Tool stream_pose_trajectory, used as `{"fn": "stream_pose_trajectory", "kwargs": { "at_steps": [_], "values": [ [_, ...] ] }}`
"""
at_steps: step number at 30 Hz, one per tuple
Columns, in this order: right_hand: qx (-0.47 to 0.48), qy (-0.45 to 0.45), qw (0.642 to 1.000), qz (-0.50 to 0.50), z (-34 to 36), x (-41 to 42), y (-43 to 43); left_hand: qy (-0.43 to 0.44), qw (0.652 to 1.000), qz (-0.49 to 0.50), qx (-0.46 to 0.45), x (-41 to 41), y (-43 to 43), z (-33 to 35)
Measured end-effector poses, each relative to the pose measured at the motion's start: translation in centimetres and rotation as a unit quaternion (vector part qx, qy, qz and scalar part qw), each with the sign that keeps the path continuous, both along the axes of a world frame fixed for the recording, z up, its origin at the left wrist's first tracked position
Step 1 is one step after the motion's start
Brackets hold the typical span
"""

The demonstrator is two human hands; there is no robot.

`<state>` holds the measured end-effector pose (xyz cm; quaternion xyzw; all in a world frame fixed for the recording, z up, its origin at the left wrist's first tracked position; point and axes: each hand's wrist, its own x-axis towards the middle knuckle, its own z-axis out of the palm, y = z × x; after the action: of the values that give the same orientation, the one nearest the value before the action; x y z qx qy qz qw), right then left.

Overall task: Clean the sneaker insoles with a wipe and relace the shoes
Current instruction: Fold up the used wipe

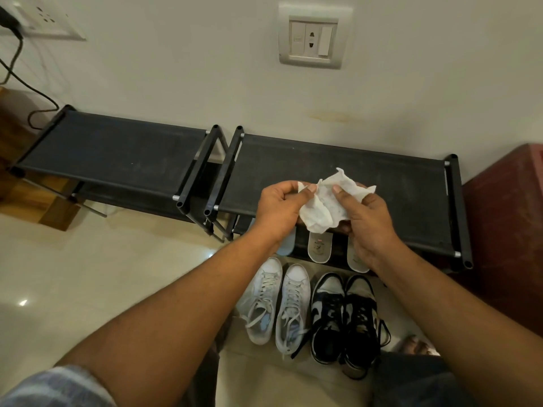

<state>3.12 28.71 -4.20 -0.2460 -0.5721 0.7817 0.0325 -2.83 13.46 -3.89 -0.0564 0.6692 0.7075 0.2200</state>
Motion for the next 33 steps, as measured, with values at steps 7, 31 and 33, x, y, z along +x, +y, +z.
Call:
{"fn": "stream_pose_trajectory", "kwargs": {
  "at_steps": [7, 31, 33],
  "values": [
    [-0.028, 0.003, 0.998, 0.064, 0.5, 0.9, -1.9, 0.108, 0.990, 0.073, -0.056, 0.0, -0.2, -0.5],
    [0.001, -0.014, 0.998, -0.057, -0.7, 0.0, -0.5, -0.067, 0.988, 0.122, 0.065, -1.0, -0.5, 0.4],
    [0.027, -0.002, 0.998, -0.056, -0.8, 0.1, -0.6, -0.095, 0.989, 0.075, 0.085, -0.8, -0.6, 0.8]
  ]
}}
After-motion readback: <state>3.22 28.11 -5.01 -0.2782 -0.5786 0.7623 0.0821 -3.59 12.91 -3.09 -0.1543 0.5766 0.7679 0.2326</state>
